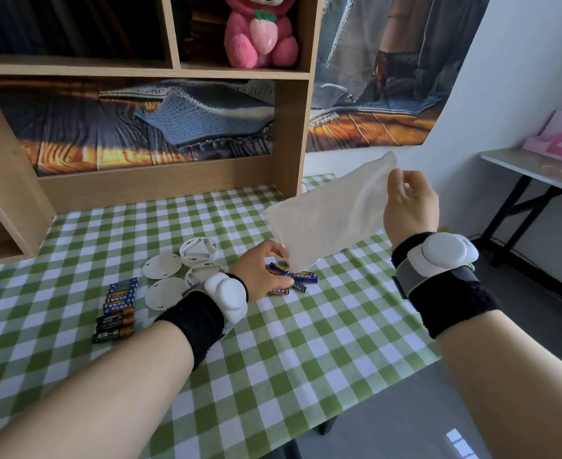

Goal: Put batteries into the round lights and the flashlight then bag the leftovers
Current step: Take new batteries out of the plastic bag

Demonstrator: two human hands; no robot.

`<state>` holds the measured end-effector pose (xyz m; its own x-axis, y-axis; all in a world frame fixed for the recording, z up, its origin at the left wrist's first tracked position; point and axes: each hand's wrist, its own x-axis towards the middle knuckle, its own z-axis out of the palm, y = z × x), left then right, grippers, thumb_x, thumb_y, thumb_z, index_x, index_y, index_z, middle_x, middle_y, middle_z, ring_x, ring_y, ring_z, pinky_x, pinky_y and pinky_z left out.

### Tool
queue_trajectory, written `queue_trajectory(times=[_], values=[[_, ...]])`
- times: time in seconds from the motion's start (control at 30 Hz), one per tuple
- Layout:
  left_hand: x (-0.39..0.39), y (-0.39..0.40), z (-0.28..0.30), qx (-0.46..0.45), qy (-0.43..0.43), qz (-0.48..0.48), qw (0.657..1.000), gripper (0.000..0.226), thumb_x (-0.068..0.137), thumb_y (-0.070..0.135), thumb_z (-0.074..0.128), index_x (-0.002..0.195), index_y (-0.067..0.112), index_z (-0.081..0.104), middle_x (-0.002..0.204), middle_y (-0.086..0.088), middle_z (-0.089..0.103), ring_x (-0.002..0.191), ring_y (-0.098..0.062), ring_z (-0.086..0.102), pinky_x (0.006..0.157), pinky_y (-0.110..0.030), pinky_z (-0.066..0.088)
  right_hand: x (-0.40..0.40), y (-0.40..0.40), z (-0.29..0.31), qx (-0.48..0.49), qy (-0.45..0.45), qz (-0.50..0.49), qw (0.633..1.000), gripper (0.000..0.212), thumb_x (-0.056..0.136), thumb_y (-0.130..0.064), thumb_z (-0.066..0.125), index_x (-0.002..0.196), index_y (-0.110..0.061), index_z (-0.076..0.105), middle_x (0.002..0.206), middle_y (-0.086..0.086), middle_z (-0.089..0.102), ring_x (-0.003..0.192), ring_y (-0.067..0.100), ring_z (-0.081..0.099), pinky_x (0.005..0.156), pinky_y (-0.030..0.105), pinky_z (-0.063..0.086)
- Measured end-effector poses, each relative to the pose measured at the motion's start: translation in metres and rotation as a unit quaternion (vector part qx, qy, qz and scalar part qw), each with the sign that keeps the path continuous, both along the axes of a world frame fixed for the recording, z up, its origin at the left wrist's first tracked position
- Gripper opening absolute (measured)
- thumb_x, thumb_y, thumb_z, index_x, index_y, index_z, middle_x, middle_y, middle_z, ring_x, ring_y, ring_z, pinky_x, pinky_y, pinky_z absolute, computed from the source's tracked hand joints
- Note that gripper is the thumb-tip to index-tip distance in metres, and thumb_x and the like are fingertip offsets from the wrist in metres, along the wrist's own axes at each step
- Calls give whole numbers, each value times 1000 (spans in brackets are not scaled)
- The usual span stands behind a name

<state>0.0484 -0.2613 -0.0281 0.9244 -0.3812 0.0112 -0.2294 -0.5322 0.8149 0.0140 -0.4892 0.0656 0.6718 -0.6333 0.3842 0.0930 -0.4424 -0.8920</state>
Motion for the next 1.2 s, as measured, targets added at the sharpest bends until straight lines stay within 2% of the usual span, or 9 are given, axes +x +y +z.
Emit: queue_trajectory(times=[0.1,0.2,0.3,0.37,0.6,0.83,0.93,1.0,1.2], values=[[6,6,16,-95,21,22,995,44,76,23,84,113,20,60,117,13,61,116,-5,52,98,-27,39,0,2,-3,14,2,0,1000,29,101,-39,42,100,-17,60,92,-5,60,83,16,54,74,27,38],[11,16,34,-190,16,86,978,17,86,24,75,98,18,67,99,6,68,98,-15,62,99,-40,50,3,10,-9,34,26,18,999,29,97,-39,43,90,-14,55,75,-7,53,78,23,56,72,38,46],[13,31,50,-223,-10,167,960,8,91,27,69,87,21,66,80,3,65,70,-16,58,70,-36,54,3,23,-19,31,66,60,996,31,91,-36,49,88,-5,56,75,1,55,73,26,57,78,49,53],[14,46,59,-211,-38,205,955,9,91,25,68,87,18,65,73,4,61,60,-15,51,57,-27,44,0,34,-26,24,87,97,991,19,92,-33,53,84,-17,58,79,-1,63,75,27,63,77,47,55],[5,93,67,-204,-57,277,937,23,84,17,75,91,22,54,91,2,64,84,-21,61,85,-39,52,-7,66,-45,20,140,170,975,18,90,-36,64,97,-20,58,94,1,70,77,19,65,68,37,54],[-18,138,74,-180,-69,266,945,35,86,11,71,113,25,52,95,-3,71,87,-28,70,79,-40,57,-17,97,-47,81,165,215,959,35,86,-47,68,99,-16,60,91,2,67,74,20,64,59,32,52],[-23,161,77,-136,-77,261,953,35,87,12,70,117,21,54,83,7,67,80,-22,66,79,-36,53,-20,111,-45,151,140,242,948,29,91,-45,62,97,-17,62,88,7,68,74,27,66,65,46,59],[-28,180,79,-127,-67,252,957,36,88,11,70,118,21,53,83,7,69,78,-20,66,78,-37,53,-19,123,-45,104,125,244,956,18,94,-37,61,88,-21,61,81,8,65,69,27,62,66,51,57],[-47,240,83,-60,-60,272,959,41,90,10,66,126,22,51,96,3,68,89,-22,66,79,-36,54,-21,175,-33,113,138,336,925,13,95,-28,63,106,-23,61,78,2,67,58,18,65,50,29,52]])
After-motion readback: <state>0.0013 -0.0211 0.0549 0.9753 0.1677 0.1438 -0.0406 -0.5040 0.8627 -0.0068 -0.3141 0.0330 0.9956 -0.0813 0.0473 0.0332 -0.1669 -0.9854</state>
